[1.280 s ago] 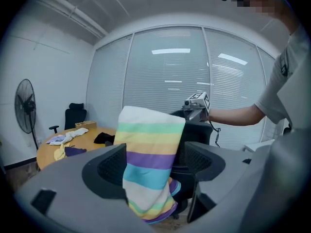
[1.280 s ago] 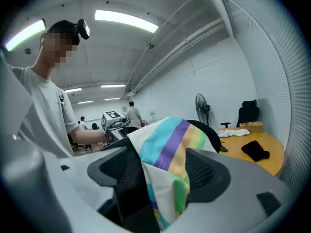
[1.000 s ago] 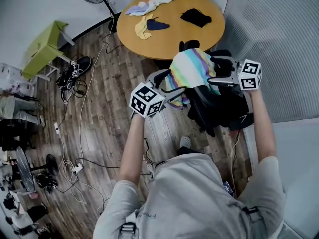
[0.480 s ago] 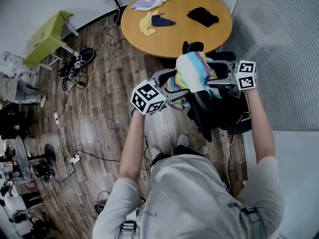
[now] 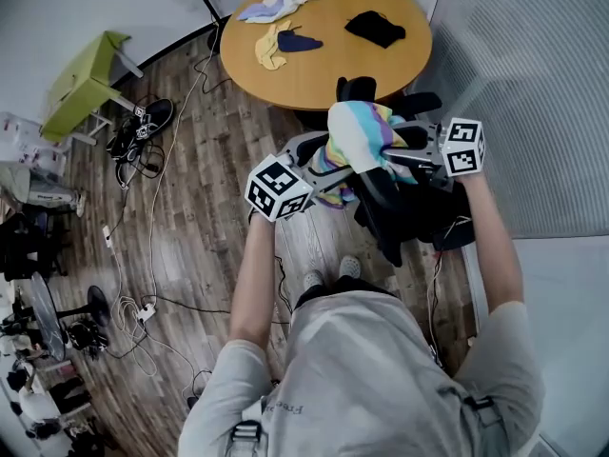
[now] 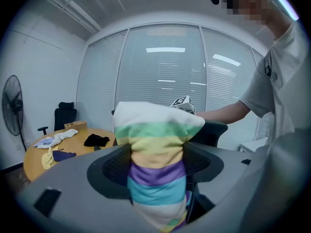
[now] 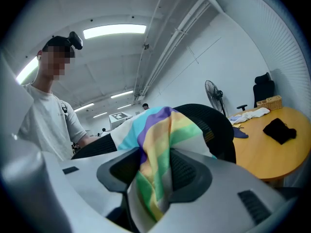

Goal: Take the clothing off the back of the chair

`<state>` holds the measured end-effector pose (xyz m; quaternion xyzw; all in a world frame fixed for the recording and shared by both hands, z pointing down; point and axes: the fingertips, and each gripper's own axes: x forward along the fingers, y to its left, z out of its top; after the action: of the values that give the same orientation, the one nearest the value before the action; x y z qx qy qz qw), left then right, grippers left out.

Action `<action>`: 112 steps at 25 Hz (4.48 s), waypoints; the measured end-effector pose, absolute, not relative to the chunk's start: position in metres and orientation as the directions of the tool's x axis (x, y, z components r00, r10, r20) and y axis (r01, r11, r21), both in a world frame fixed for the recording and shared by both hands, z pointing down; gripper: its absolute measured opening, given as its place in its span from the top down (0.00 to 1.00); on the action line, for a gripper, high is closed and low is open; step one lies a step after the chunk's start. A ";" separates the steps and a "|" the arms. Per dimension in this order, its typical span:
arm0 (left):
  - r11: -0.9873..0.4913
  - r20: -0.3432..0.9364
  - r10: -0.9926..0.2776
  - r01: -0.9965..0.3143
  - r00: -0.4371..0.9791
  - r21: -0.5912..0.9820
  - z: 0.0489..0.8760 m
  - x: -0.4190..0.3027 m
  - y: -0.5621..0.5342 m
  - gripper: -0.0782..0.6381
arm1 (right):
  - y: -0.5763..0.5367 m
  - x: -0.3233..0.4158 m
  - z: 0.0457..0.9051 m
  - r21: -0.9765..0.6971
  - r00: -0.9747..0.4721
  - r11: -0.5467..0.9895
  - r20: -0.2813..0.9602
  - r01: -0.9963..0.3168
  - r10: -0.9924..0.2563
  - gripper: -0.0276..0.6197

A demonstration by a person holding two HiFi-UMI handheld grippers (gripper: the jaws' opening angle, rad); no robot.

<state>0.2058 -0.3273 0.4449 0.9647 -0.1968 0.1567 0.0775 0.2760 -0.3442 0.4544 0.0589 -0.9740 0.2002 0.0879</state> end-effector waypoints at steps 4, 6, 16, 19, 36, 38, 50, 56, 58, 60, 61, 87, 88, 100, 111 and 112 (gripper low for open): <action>-0.907 0.328 -0.369 -0.413 0.870 0.075 0.442 0.204 -0.322 0.43 | -0.340 0.278 0.452 -0.336 -0.970 0.922 0.209 -0.194 -0.128 0.75; -0.904 0.324 -0.380 -0.421 0.866 0.067 0.439 0.202 -0.317 0.47 | -0.338 0.279 0.450 -0.315 -0.962 0.922 0.224 -0.223 -0.156 0.80; -0.882 0.278 -0.409 -0.454 0.869 0.123 0.422 0.194 -0.312 0.79 | -0.340 0.278 0.438 -0.229 -0.904 0.903 0.321 -0.365 -0.283 0.86; -0.866 0.282 -0.437 -0.484 0.854 0.124 0.418 0.189 -0.316 0.79 | -0.342 0.278 0.434 -0.212 -0.882 0.884 0.329 -0.417 -0.337 0.86; -0.878 0.197 -0.454 -0.474 0.869 0.070 0.362 0.158 -0.296 0.80 | -0.319 0.262 0.363 -0.073 -0.790 0.811 0.288 -0.581 -0.541 0.86; -0.881 0.184 -0.451 -0.469 0.873 0.067 0.359 0.156 -0.294 0.80 | -0.316 0.260 0.358 -0.071 -0.779 0.797 0.282 -0.600 -0.560 0.86; -0.867 0.126 -0.481 -0.492 0.868 0.079 0.351 0.106 -0.291 0.80 | -0.319 0.208 0.319 0.021 -0.763 0.809 0.319 -0.587 -0.562 0.86; -0.852 0.103 -0.510 -0.518 0.854 0.073 0.334 0.060 -0.298 0.80 | -0.323 0.159 0.301 0.066 -0.753 0.815 0.345 -0.576 -0.560 0.86; -0.852 0.107 -0.512 -0.520 0.852 0.068 0.335 0.044 -0.297 0.80 | -0.317 0.139 0.304 0.118 -0.736 0.816 0.373 -0.566 -0.565 0.86; -0.849 0.108 -0.516 -0.525 0.850 0.069 0.338 0.028 -0.296 0.80 | -0.311 0.119 0.306 0.144 -0.738 0.823 0.377 -0.550 -0.559 0.86; -0.847 0.106 -0.519 -0.528 0.848 0.071 0.341 0.021 -0.295 0.80 | -0.308 0.111 0.306 0.146 -0.744 0.826 0.371 -0.545 -0.556 0.86; -0.802 0.107 -0.574 -0.584 0.812 0.125 0.366 -0.117 -0.271 0.80 | -0.274 -0.039 0.324 0.011 -0.840 0.877 0.282 -0.480 -0.464 0.86; -0.798 0.111 -0.578 -0.588 0.809 0.132 0.369 -0.119 -0.271 0.80 | -0.276 -0.037 0.331 0.006 -0.831 0.871 0.295 -0.492 -0.472 0.86; -0.739 0.228 -0.603 -0.643 0.765 0.201 0.467 -0.137 -0.233 0.80 | -0.238 -0.046 0.451 -0.255 -0.790 0.748 0.222 -0.613 -0.571 0.86; -0.716 0.383 -0.526 -0.639 0.759 0.283 0.556 -0.116 -0.201 0.80 | -0.202 -0.028 0.547 -0.375 -0.757 0.658 0.346 -0.653 -0.554 0.86; -0.716 0.396 -0.514 -0.634 0.761 0.291 0.563 -0.113 -0.200 0.80 | -0.200 -0.027 0.556 -0.384 -0.763 0.660 0.362 -0.646 -0.536 0.86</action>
<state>-0.1134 -0.1997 0.5632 0.9150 -0.3136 0.1447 0.2084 -0.0271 -0.1995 0.5555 0.3267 -0.9044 0.2517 0.1091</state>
